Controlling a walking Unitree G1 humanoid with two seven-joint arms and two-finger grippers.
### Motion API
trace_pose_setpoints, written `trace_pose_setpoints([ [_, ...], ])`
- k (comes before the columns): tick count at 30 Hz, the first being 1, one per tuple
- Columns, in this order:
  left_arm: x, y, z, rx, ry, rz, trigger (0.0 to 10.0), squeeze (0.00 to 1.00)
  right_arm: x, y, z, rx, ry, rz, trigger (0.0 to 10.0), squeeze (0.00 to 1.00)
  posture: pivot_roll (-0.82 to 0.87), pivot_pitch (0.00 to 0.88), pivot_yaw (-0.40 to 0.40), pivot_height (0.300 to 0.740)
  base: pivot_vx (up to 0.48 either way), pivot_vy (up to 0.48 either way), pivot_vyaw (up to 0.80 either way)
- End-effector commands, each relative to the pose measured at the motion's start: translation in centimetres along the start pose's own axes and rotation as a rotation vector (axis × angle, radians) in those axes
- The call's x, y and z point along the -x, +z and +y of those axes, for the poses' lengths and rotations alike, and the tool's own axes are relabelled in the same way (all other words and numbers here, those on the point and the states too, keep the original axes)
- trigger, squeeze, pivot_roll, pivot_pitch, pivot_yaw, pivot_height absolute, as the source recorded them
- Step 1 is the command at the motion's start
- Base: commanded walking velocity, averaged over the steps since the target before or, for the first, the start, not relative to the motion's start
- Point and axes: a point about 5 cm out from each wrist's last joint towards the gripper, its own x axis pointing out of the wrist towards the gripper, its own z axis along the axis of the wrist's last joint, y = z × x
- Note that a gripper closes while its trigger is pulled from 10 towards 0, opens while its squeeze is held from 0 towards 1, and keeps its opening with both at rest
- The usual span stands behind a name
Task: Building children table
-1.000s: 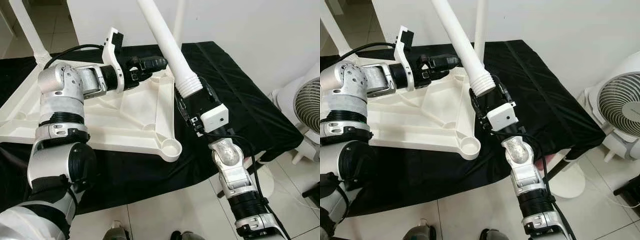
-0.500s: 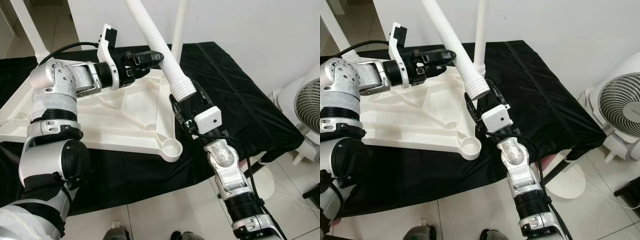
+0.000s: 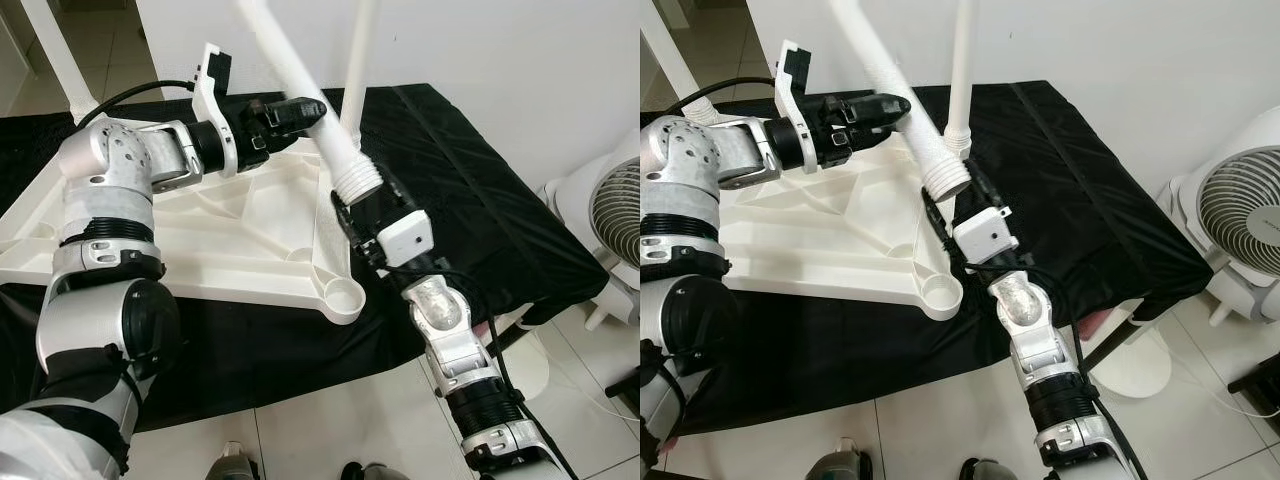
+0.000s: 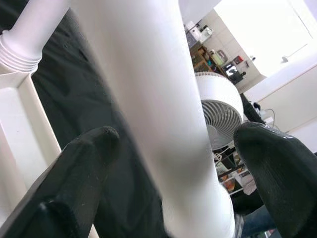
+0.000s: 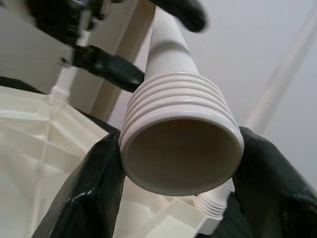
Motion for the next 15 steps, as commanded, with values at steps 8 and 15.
trace_pose_setpoints([
  [8, -1.2, 0.9, -0.4, -0.019, 0.020, -0.024, 10.0, 0.00, 0.4, 0.5, 1.0, 0.014, 0.040, -0.031, 10.0, 0.00, 0.07, 0.071, -0.001, 0.740, 0.000, 0.000, 0.00],
  [15, -0.8, 2.5, -0.1, -0.049, 0.075, -0.067, 10.0, 0.00, 1.1, 0.5, 1.7, 0.016, 0.043, -0.027, 10.0, 0.00, 0.07, 0.069, 0.004, 0.740, 0.000, 0.000, 0.00],
])
